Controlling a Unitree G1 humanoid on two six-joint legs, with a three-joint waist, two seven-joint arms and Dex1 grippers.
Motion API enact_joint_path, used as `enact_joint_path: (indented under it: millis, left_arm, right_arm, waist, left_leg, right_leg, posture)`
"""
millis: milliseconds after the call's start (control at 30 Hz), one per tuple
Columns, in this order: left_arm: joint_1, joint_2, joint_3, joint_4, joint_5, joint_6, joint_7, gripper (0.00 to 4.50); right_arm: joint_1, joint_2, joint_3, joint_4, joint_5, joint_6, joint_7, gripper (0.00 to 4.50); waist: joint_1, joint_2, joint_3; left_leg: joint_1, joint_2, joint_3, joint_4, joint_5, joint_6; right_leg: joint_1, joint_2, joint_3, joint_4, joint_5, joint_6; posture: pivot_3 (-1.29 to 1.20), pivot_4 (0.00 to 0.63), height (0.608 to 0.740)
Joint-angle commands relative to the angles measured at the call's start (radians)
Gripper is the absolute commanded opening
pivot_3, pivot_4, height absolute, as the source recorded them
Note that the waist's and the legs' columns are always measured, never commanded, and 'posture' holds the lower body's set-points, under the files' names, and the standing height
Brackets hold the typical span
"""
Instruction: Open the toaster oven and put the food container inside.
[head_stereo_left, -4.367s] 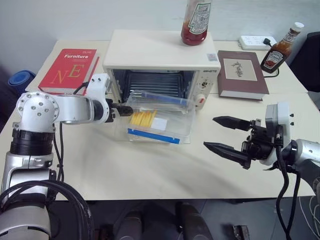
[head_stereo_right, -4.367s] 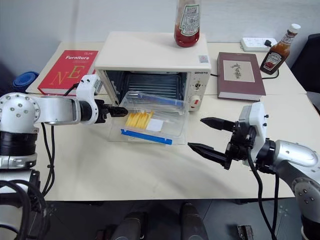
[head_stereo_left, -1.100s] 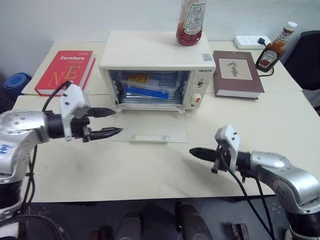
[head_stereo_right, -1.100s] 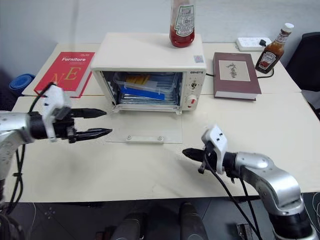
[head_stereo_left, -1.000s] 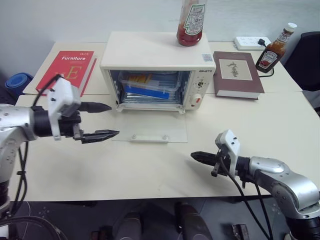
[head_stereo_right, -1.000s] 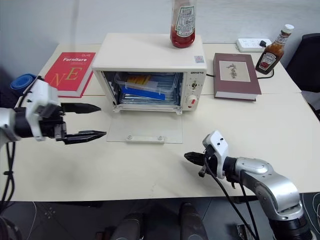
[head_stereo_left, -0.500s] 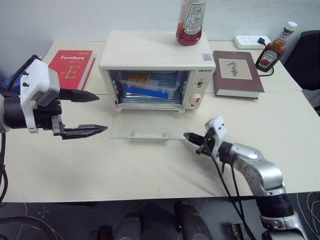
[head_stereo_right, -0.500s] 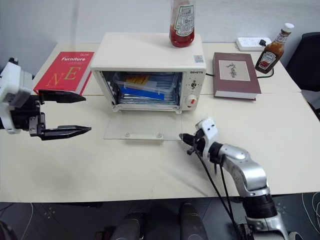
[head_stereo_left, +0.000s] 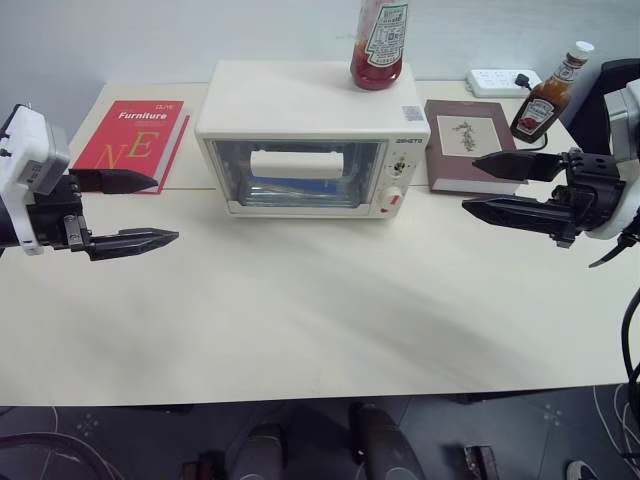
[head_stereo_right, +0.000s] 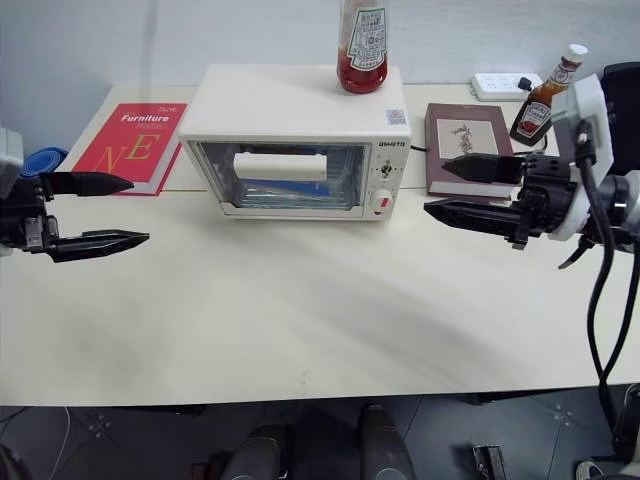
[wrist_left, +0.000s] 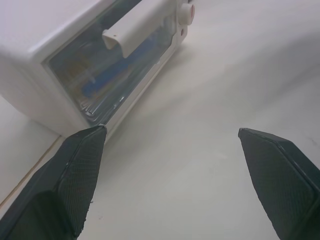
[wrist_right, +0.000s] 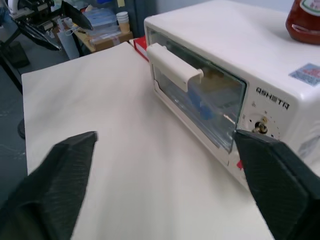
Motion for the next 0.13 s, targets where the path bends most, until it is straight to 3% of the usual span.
enact_joint_path:
  millis: [33,133]
  left_arm:
    - [-0.021,0.032,0.032,0.007,0.004,-0.029,-0.020,4.50]
    - [-0.020,0.018,0.028,0.004,0.005,-0.037,-0.015,4.50]
  right_arm:
    - [-0.001,-0.032,-0.013,0.005,-0.014,-0.025,0.025,4.47]
    - [0.024,-0.016,-0.006,-0.010,-0.035,-0.027,-0.003,4.47]
  waist:
    - [-0.001,0.000,0.000]
    - [-0.002,0.000,0.000]
  left_leg:
    - [0.000,0.000,0.000,0.000,0.000,0.000]
    - [0.000,0.000,0.001,0.000,0.000,0.000]
  right_leg:
    - [0.000,0.000,0.000,0.000,0.000,0.000]
    - [-0.001,0.000,0.000,0.001,0.000,0.000]
  posture:
    - [0.00,0.150,0.740]
    - [0.00,0.150,0.740]
